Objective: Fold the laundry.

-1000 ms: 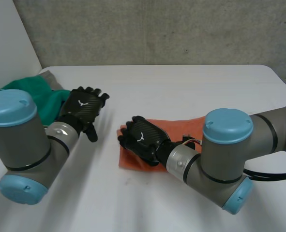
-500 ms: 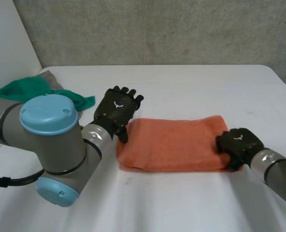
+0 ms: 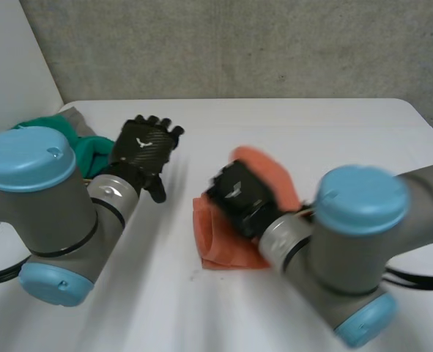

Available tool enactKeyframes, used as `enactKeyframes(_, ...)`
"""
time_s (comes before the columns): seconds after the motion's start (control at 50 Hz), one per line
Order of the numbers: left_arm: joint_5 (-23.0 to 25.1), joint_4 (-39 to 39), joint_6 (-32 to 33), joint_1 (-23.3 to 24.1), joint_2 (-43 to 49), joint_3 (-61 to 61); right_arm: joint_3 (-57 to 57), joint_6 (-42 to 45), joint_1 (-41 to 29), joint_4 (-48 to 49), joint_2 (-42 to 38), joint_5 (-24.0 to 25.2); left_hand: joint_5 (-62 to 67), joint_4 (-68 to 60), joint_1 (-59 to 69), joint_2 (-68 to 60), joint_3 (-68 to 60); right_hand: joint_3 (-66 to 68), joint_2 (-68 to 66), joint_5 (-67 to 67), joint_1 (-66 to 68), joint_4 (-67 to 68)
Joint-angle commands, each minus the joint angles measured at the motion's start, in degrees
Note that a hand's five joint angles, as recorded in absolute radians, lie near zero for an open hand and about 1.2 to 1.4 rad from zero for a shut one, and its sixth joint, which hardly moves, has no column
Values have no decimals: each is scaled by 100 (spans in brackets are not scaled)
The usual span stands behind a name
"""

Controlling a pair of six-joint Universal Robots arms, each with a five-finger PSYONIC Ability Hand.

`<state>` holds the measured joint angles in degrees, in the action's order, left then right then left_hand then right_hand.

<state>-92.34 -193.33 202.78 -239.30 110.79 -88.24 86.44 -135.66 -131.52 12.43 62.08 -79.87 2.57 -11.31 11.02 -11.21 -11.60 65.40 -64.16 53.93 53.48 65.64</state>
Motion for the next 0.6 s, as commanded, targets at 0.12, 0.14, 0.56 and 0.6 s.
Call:
enactKeyframes(0.12,-382,6,-494,49,4,105,232,-1694,396,-47,224,-28,-257,131,-102,121,160,-5540,5416,-5393,-4348,-5564)
enactKeyframes(0.14,-373,-12,-546,119,4,140,285,-2031,565,-56,348,-20,-253,127,-98,116,156,-5540,5416,-5393,-4348,-5564)
enactKeyframes(0.56,-425,954,-1162,1016,1577,1282,-787,-3968,1551,-1717,-670,341,16,-142,171,-153,-113,-5540,5416,-5393,-4348,-5564)
enactKeyframes(0.6,-530,1077,-1136,999,1735,1300,-866,-3837,1551,-1813,-837,280,-17,-109,138,-120,-80,-5540,5416,-5393,-4348,-5564)
